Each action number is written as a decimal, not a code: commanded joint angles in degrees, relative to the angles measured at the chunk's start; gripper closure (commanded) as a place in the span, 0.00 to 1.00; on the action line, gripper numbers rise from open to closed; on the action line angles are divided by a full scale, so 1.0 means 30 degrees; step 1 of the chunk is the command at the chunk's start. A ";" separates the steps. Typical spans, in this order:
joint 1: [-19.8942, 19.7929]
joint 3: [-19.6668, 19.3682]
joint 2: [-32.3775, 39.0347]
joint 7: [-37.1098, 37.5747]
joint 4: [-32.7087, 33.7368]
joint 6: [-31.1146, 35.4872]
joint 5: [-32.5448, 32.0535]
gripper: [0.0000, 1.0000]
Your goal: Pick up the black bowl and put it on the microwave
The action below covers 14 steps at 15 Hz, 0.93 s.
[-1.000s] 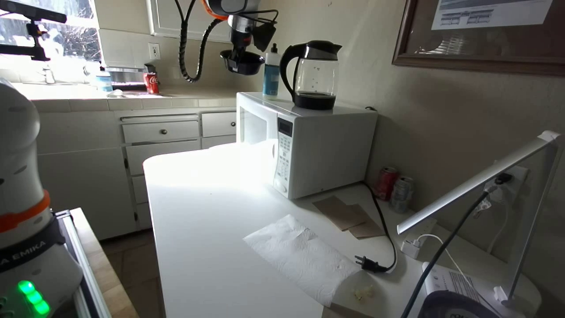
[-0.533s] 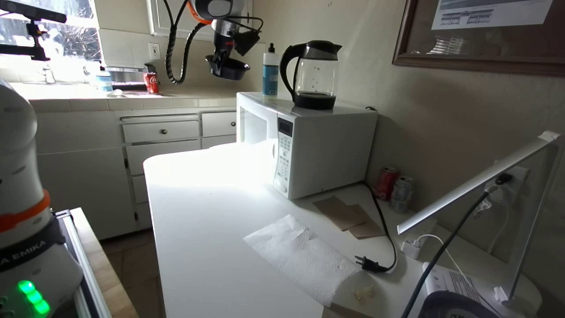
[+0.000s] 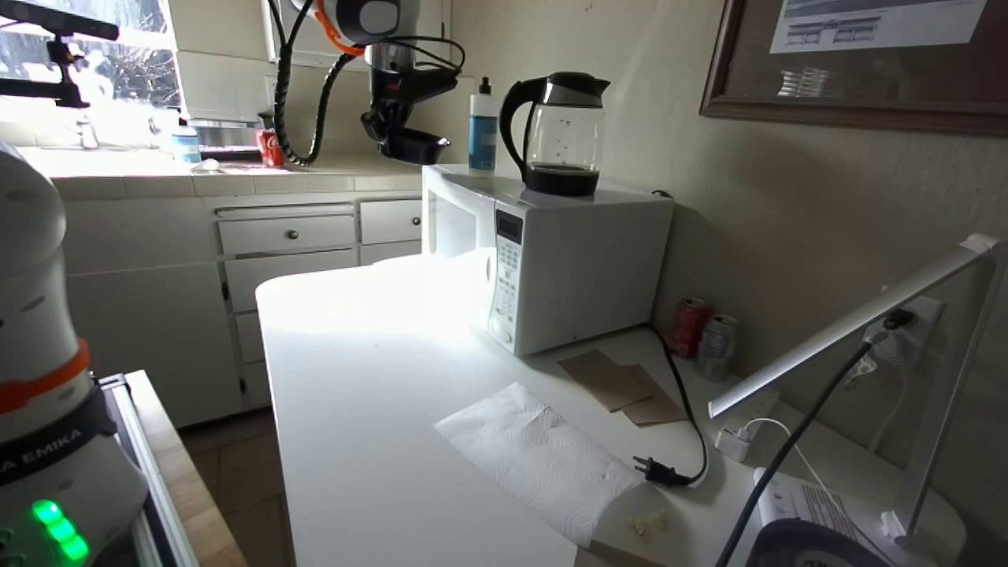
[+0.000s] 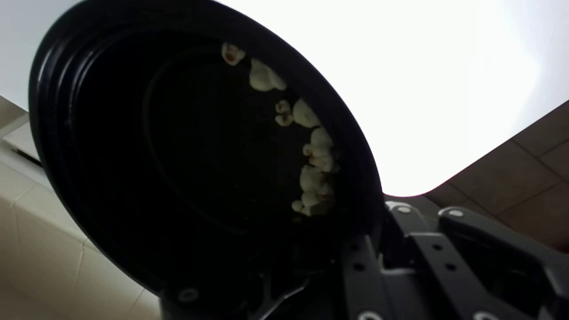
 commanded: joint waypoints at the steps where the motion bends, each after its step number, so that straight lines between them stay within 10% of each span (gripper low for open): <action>1: -0.0286 0.0304 -0.0033 0.0112 0.0046 -0.0066 -0.0066 0.94; 14: 0.0448 0.0805 -0.7255 0.7407 -0.7559 -0.0043 -0.4063 0.99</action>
